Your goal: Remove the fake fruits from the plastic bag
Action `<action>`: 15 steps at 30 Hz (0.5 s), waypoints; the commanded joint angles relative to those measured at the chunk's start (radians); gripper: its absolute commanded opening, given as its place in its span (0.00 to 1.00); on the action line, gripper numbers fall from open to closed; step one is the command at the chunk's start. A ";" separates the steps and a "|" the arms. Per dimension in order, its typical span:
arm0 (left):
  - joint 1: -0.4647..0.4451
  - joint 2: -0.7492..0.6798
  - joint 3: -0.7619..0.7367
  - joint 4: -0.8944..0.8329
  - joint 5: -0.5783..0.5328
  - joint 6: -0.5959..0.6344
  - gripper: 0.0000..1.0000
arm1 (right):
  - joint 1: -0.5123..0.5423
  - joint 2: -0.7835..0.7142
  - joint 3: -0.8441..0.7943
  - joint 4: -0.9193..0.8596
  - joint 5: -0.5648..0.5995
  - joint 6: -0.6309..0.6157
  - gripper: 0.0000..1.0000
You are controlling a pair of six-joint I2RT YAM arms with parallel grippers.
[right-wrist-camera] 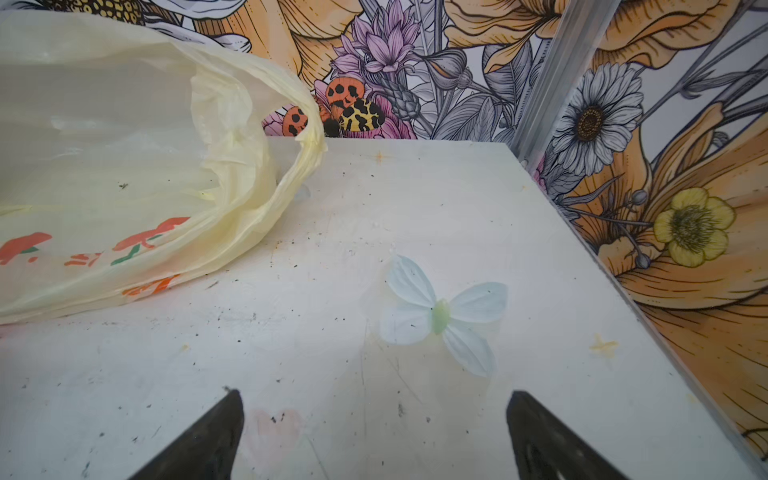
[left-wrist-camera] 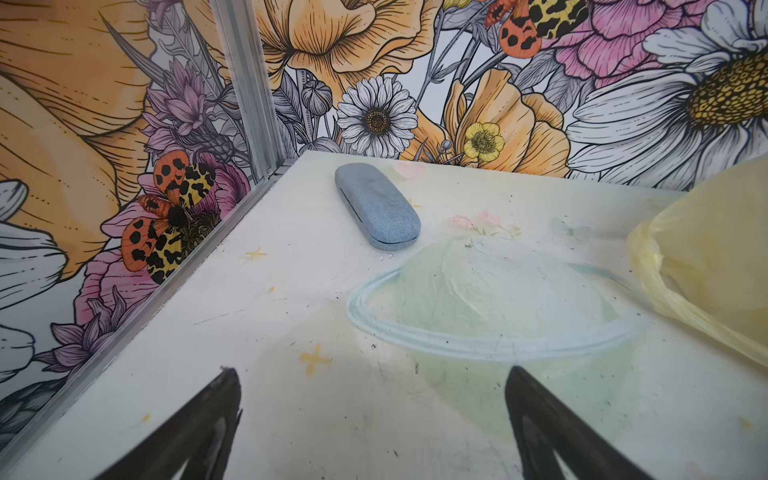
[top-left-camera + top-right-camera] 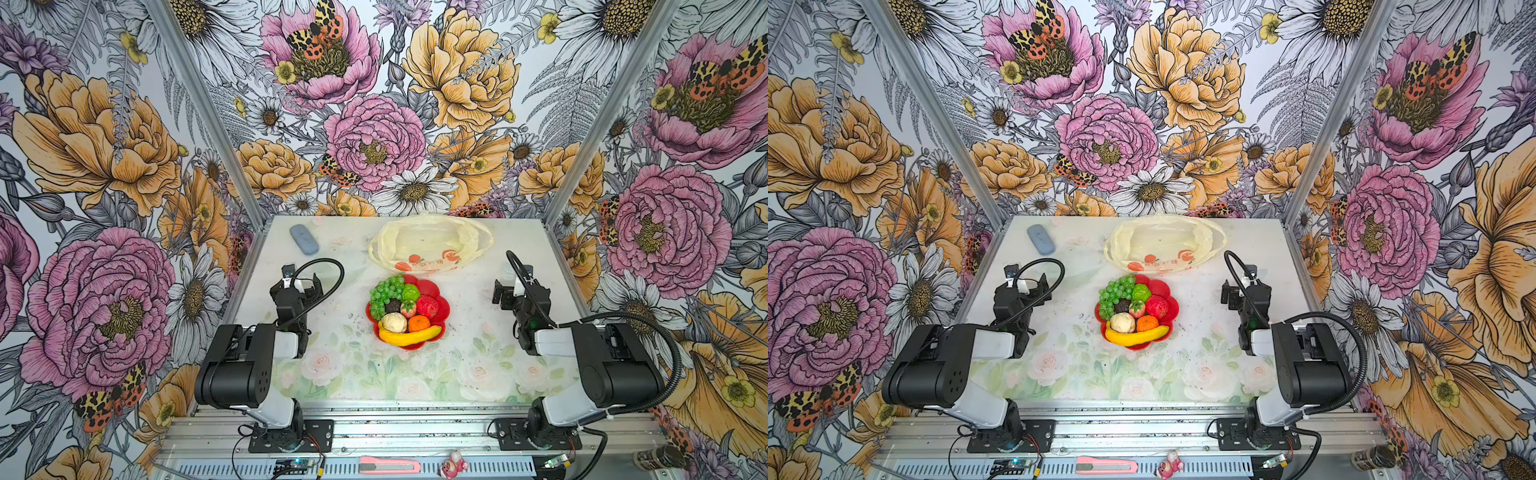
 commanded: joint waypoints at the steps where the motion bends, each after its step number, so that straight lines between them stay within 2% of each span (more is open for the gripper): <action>1: -0.009 -0.001 0.008 0.018 -0.006 -0.004 0.99 | -0.005 -0.004 0.014 0.053 0.032 0.022 0.99; 6: -0.008 -0.001 0.008 0.019 -0.006 -0.006 0.99 | 0.012 -0.006 0.001 0.076 0.102 0.027 1.00; 15: -0.007 -0.001 0.009 0.018 -0.004 -0.006 0.99 | 0.011 -0.005 0.007 0.065 0.097 0.028 0.99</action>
